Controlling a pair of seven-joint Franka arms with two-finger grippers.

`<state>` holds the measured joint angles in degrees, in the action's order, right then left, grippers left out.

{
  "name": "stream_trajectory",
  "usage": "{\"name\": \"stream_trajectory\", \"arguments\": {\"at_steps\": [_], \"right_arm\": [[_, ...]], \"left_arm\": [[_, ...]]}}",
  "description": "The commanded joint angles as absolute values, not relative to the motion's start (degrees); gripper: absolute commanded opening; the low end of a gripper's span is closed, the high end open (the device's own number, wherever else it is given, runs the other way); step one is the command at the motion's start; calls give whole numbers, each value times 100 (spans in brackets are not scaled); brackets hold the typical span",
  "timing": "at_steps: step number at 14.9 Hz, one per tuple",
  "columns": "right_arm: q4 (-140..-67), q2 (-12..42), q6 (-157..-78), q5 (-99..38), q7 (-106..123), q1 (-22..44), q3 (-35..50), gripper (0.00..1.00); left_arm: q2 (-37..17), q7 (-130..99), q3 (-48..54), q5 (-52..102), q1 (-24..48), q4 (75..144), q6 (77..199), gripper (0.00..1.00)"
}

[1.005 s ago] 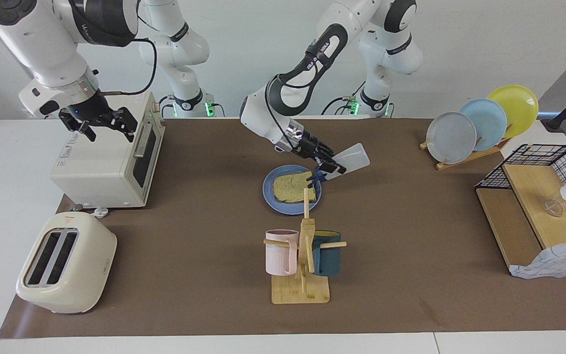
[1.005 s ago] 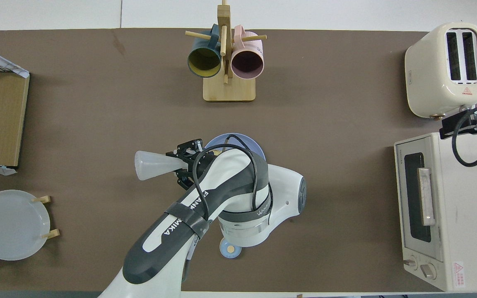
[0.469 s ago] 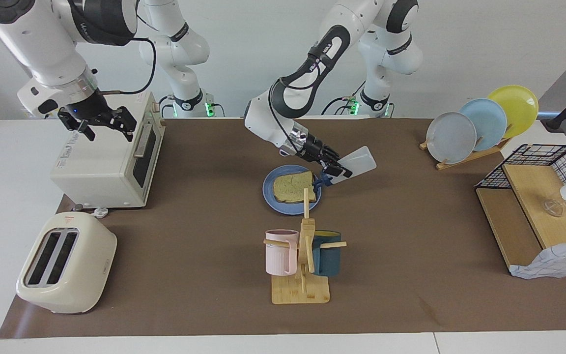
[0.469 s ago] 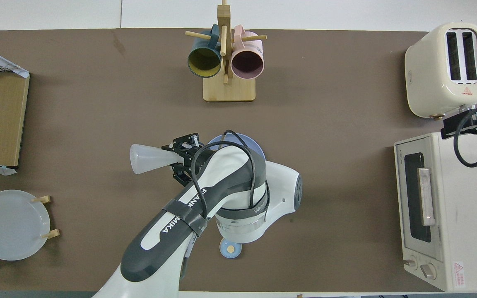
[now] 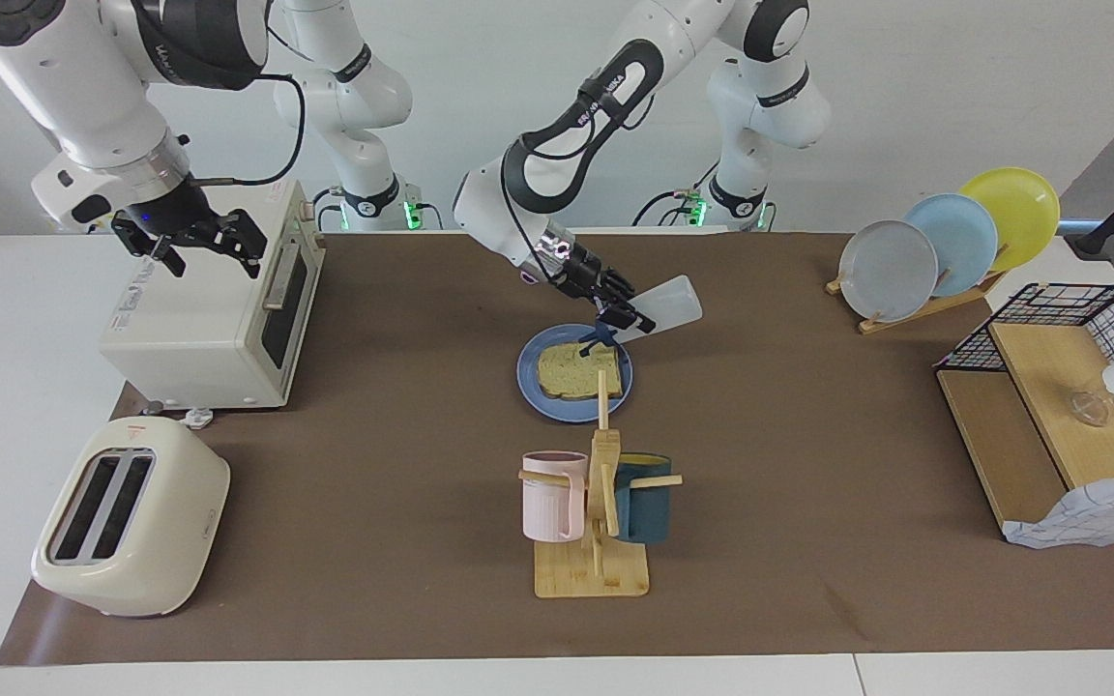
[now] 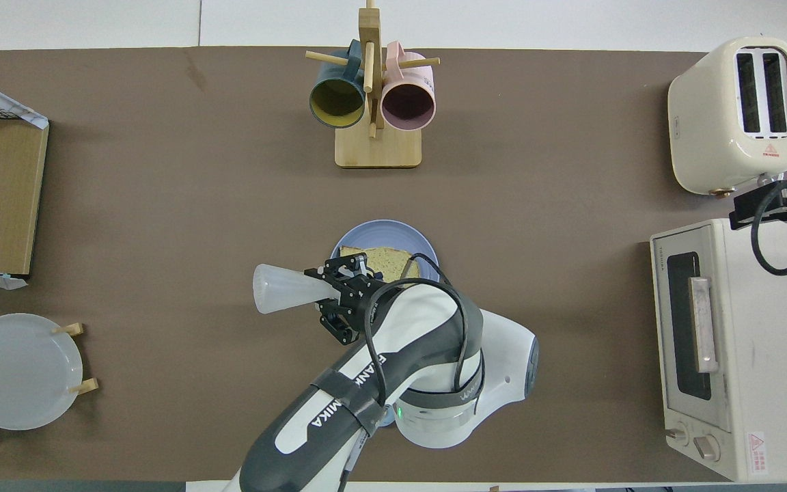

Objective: Put bread on plate and add seasoning
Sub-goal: 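Tilt the bottle and shake seasoning onto the toast with the left gripper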

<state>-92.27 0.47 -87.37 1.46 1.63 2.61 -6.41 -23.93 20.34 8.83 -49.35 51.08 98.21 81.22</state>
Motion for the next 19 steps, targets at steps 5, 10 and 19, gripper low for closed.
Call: {"name": "stream_trajectory", "arguments": {"at_steps": [5, 10, 19], "right_arm": [[-9272, -35, -8648, 149, 299, 211, -633, 100], [-9272, -35, -8648, 149, 299, 211, -633, 100], [-9272, -44, -8648, 149, 299, 211, -633, 100]], "left_arm": [[-2311, 1995, 791, -4807, 5133, 9835, 8094, 6], [-2373, 1995, 791, -5141, 4370, 9826, 8411, 5], [-2373, 1995, 800, -5300, 4358, 9870, 8455, 6]]}}
